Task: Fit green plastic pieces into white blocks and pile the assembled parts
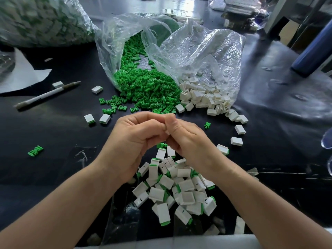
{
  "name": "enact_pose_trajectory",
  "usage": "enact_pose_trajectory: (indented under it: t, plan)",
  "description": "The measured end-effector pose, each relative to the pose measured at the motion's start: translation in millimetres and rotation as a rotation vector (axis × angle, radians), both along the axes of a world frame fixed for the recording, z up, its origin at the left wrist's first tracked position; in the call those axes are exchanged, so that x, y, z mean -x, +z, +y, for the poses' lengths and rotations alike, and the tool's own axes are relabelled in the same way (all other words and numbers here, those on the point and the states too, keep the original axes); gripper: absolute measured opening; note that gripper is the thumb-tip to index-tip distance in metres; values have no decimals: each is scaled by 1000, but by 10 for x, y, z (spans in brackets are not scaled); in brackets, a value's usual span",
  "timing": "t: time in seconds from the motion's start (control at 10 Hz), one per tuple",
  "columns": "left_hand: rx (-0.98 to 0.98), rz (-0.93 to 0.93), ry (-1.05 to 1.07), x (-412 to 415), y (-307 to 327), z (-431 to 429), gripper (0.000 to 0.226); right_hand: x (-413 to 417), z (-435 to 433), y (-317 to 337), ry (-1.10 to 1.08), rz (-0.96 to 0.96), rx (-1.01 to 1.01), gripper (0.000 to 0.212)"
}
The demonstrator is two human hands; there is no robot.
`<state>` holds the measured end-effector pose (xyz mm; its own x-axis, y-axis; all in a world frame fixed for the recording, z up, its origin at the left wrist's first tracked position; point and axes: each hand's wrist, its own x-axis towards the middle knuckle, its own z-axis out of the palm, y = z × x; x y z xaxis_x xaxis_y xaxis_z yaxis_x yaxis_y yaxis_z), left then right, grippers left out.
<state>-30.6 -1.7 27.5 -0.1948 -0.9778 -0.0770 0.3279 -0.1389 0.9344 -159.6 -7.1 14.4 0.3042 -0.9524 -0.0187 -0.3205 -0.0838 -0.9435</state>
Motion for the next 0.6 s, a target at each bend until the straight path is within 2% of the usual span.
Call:
enact_pose_trajectory:
  t: [0.1,0.2,0.3,0.4,0.5,0.6]
  plan:
    - [25,-18,7,-7,4,-3,14,46,-20,59,-3,61,37,54]
    - [57,-200,59,-42,-23,-30,9,150,-72,127,-41,156,32,62]
    - [112,-438,62,-53,-61,-30,15,270,-122,193,-77,316,33,54]
    - [134,-589,0,-39,-104,-25,8,332,-139,177,-46,546,47,42]
    - [160,-751,-44,-46,-149,-27,6,289,-95,173,20,683,-7,38]
    - [192,-811,-12,-87,-144,-12,2,288,4,191,0,673,-28,37]
